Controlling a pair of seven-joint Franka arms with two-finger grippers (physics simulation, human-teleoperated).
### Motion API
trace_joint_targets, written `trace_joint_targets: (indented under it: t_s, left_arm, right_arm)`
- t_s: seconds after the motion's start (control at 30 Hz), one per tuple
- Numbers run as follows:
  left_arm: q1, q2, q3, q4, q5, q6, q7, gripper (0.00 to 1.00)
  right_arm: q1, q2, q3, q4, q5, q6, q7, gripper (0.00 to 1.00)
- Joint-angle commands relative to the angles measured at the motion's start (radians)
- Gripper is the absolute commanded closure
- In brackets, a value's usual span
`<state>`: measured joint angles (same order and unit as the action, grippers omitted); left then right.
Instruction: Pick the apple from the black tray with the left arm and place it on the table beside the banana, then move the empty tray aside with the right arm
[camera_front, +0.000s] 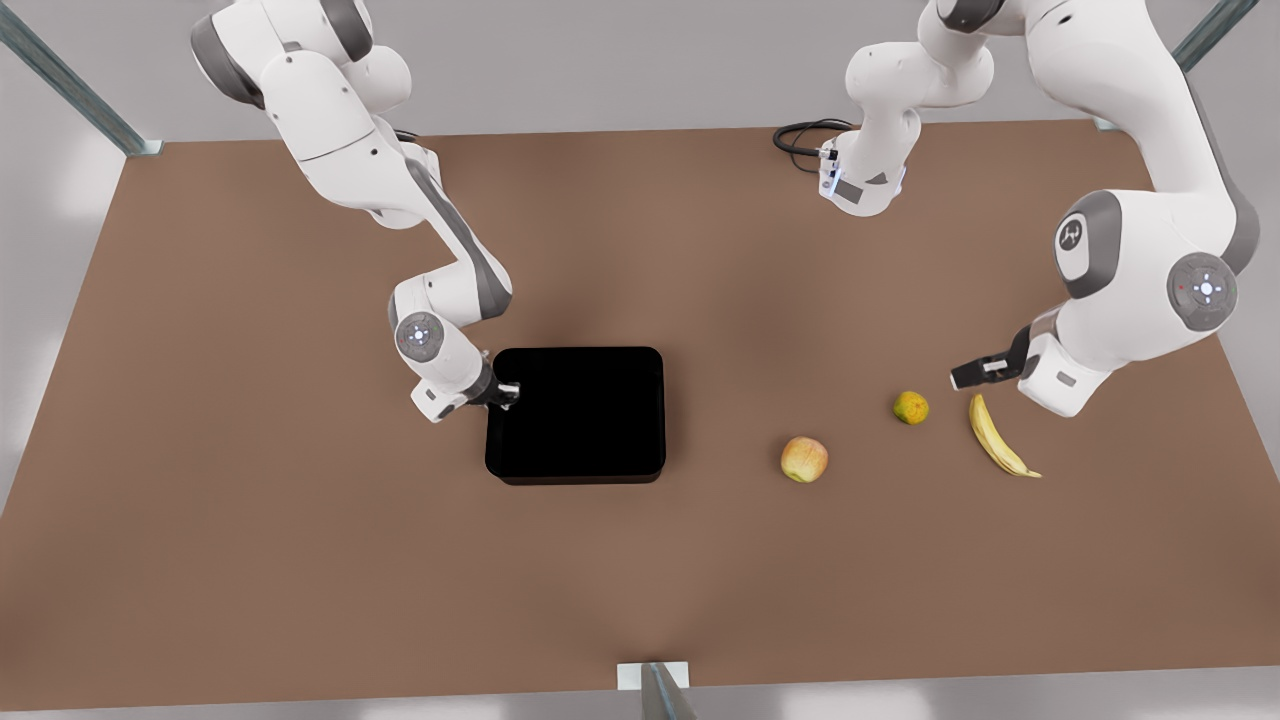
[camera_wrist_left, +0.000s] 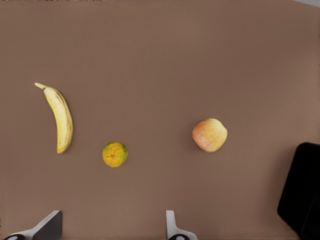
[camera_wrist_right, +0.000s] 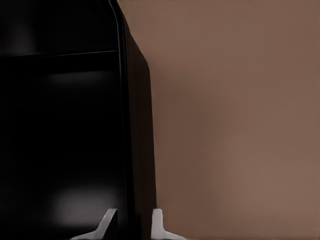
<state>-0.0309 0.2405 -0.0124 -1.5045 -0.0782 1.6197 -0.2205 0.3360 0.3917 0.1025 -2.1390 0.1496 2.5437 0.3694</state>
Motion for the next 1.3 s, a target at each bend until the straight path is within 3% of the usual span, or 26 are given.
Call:
trace_joint_targets:
  t_s: [0.0, 0.17, 0.4, 0.57, 0.73, 0.87, 0.97, 1.27]
  left_arm:
    - [0.000, 0.000, 0.000, 0.001, 0.001, 0.022, 0.225, 0.00]
    - [-0.014, -0.004, 0.000, -0.006, 0.008, 0.020, 0.222, 0.00]
    - [-0.014, -0.004, 0.000, -0.008, 0.040, 0.019, 0.222, 0.00]
    - [-0.017, -0.004, -0.021, 0.003, -0.014, 0.049, 0.213, 0.00]
    - [-0.015, -0.001, -0.023, 0.018, -0.014, 0.051, 0.213, 0.00]
    - [-0.014, -0.003, -0.021, 0.018, -0.009, 0.045, 0.213, 0.00]
    - [-0.014, -0.003, -0.021, 0.018, -0.011, 0.045, 0.214, 0.00]
    - [-0.015, -0.004, -0.023, 0.021, -0.006, 0.042, 0.214, 0.00]
  right_arm:
    - [0.000, -0.001, -0.001, 0.001, -0.002, 0.003, 0.013, 0.65]
    - [0.000, -0.001, -0.001, 0.001, -0.005, 0.003, 0.010, 0.77]
    - [0.000, -0.040, -0.003, 0.008, -0.008, -0.020, 0.010, 0.80]
    - [-0.011, -0.128, -0.007, 0.063, -0.015, -0.204, -0.035, 0.82]
    - [-0.011, -0.237, -0.130, 0.143, -0.050, -0.470, -0.233, 0.83]
    - [-0.011, -0.278, -0.320, 0.231, -0.050, -0.683, -0.516, 0.83]
    - [-0.023, -0.269, -0.484, 0.278, -0.050, -0.730, -0.791, 0.83]
    - [-0.284, -0.094, -0.489, 0.444, -0.028, -0.723, -1.164, 0.83]
